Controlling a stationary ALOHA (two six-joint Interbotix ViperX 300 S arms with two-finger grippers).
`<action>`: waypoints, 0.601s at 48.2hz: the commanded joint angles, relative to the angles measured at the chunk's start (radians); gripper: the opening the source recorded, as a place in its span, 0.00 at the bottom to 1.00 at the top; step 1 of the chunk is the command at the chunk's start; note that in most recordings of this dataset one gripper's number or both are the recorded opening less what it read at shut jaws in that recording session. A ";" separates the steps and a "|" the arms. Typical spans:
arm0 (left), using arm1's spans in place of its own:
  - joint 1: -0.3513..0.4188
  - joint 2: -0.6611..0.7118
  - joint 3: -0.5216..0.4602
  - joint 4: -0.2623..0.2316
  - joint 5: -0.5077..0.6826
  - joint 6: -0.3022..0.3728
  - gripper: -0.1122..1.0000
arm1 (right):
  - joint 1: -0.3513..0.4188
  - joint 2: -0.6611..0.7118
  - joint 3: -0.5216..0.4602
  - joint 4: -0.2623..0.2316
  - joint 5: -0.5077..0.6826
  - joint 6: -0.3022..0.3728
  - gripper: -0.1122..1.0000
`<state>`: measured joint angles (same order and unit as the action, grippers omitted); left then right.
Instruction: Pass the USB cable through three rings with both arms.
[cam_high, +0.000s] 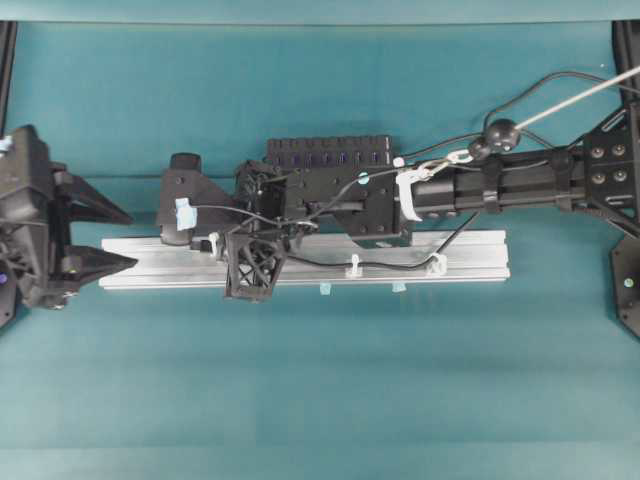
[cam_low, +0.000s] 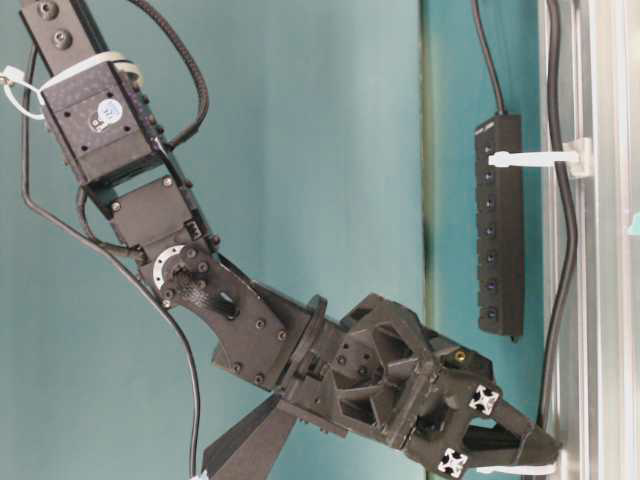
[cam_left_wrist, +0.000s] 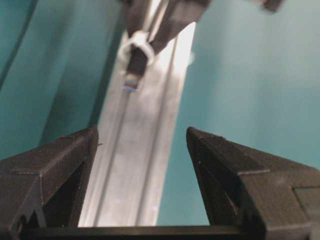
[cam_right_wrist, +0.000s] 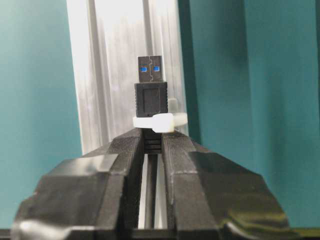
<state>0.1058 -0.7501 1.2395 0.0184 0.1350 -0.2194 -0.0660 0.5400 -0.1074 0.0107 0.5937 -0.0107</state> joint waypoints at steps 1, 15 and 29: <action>0.003 0.043 -0.011 0.003 -0.046 0.011 0.80 | 0.011 -0.017 -0.005 0.003 -0.008 0.009 0.05; 0.003 0.172 -0.040 0.003 -0.178 0.069 0.80 | 0.011 -0.018 -0.005 0.003 -0.031 0.012 0.05; 0.003 0.261 -0.028 0.003 -0.319 0.075 0.80 | 0.009 -0.023 -0.005 0.003 -0.043 0.012 0.05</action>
<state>0.1074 -0.5077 1.2180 0.0184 -0.1488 -0.1457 -0.0644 0.5369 -0.1043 0.0092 0.5660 -0.0092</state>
